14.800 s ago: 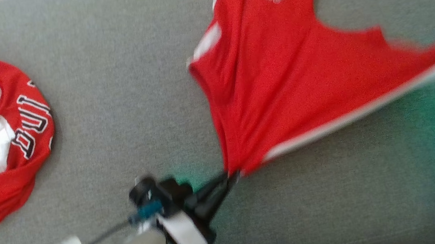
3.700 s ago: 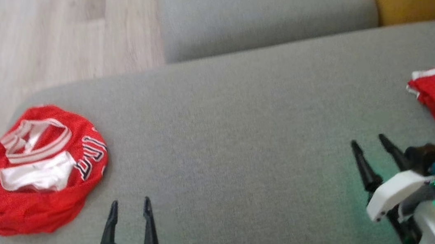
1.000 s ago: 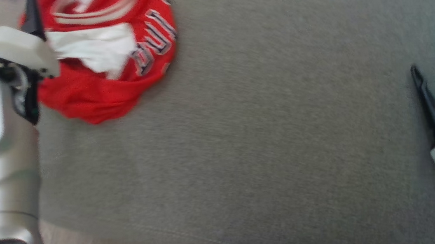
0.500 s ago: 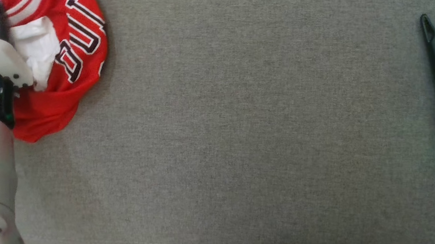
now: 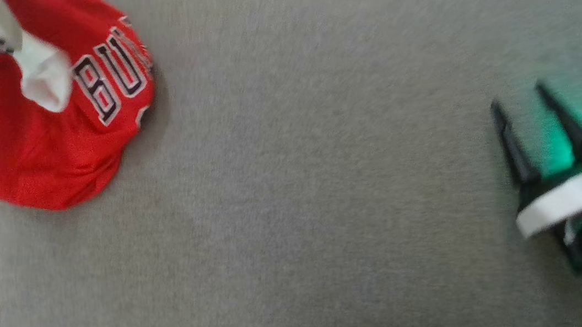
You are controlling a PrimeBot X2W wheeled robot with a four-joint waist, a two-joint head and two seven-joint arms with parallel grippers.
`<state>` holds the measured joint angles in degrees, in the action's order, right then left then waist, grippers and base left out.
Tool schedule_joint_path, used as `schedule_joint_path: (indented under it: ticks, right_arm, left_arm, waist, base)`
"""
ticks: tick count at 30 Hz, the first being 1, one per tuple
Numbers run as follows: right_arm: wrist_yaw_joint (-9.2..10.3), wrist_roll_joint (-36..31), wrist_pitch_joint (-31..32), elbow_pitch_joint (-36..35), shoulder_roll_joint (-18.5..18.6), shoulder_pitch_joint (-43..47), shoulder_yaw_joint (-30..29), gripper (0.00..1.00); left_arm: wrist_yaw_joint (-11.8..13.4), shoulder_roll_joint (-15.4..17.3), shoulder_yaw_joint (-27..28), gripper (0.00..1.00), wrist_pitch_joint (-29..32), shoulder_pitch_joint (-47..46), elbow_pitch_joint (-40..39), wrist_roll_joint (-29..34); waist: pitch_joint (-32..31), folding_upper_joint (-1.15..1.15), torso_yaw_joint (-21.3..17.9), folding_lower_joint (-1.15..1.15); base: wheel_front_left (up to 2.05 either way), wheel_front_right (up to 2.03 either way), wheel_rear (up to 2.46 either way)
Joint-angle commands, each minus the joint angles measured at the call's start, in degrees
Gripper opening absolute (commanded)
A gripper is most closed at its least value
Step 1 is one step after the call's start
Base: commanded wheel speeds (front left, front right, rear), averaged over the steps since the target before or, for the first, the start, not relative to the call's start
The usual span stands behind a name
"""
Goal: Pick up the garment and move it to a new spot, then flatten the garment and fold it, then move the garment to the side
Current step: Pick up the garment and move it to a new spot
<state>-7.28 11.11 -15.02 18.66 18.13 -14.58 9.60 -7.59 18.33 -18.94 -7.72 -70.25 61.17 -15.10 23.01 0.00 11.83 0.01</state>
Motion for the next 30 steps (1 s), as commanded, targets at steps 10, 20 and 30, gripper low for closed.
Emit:
schedule_joint_path:
  ticks: [10, 20, 30]
  right_arm:
    - [-0.21, 1.0, 0.0, 0.4, -6.0, 8.5, 0.9, 1.00]
    - [-0.21, 0.7, 0.0, -0.8, -8.9, 10.7, 0.4, 1.00]
    - [-0.21, 0.8, 0.0, -1.3, -10.8, 11.2, -0.9, 1.00]
  left_arm:
    - [0.1, 5.1, -15.5, 0.00, 5.5, -7.8, -17.9, -8.8]
    - [0.1, 4.1, -29.4, 0.00, 9.5, -14.5, -25.9, -16.2]
    - [0.1, 2.8, -40.2, 0.00, 6.5, -3.4, -25.7, -25.4]
  waist:
    - [-20.0, 0.00, -12.5, -0.01]
    - [-22.4, 0.00, -21.0, -0.01]
    - [-20.2, 0.00, -22.2, -0.01]
  base:
    - [0.00, 0.00, 0.00]
    - [0.00, 0.00, 0.00]
    - [0.00, 0.00, 0.00]
